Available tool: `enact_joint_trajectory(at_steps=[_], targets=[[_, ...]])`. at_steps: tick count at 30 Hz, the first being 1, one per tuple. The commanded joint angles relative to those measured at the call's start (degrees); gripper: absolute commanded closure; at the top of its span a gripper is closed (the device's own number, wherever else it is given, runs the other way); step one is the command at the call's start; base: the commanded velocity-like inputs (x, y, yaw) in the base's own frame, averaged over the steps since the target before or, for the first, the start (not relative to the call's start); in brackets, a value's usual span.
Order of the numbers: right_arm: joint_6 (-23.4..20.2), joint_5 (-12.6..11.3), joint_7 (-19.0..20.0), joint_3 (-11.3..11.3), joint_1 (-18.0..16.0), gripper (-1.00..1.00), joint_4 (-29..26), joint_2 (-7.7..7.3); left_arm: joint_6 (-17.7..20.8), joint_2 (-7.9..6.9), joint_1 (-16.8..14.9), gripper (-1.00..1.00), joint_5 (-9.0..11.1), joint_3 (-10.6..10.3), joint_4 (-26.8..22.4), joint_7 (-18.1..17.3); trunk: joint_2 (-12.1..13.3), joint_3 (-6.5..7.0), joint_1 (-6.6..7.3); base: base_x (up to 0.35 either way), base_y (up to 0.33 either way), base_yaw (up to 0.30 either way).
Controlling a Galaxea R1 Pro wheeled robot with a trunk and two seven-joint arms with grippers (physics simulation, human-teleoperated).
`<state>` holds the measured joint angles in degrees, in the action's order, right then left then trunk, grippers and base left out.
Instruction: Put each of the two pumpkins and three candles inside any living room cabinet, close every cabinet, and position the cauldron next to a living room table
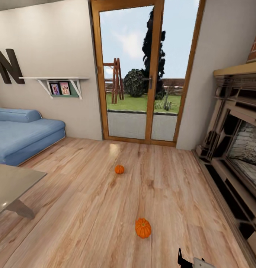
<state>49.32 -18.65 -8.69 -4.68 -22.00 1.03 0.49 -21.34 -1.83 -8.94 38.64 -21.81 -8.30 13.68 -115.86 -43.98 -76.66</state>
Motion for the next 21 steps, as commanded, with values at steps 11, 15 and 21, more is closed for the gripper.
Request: enact_joint_trajectory(at_steps=[11,15,21], targets=[[0.2,0.4,-0.3,-0.8,-0.1,-1.0,0.1,0.76,-0.1,0.06,0.0,-1.0,0.1,-0.5,0.0,0.3,0.0,-0.06,-0.03,0.334,-0.073,0.277],[0.2,2.6,-0.3,-0.8,0.0,-1.0,0.1,1.05,-0.2,0.07,0.0,-1.0,0.1,-0.5,0.0,0.3,0.0,-0.06,-0.03,0.334,-0.073,0.277],[0.0,8.0,-0.2,-0.7,0.3,-1.0,0.2,1.16,-0.3,0.07,0.0,-1.0,0.1,-0.5,0.0,0.3,0.0,-0.11,-0.03,0.334,-0.073,0.271]])
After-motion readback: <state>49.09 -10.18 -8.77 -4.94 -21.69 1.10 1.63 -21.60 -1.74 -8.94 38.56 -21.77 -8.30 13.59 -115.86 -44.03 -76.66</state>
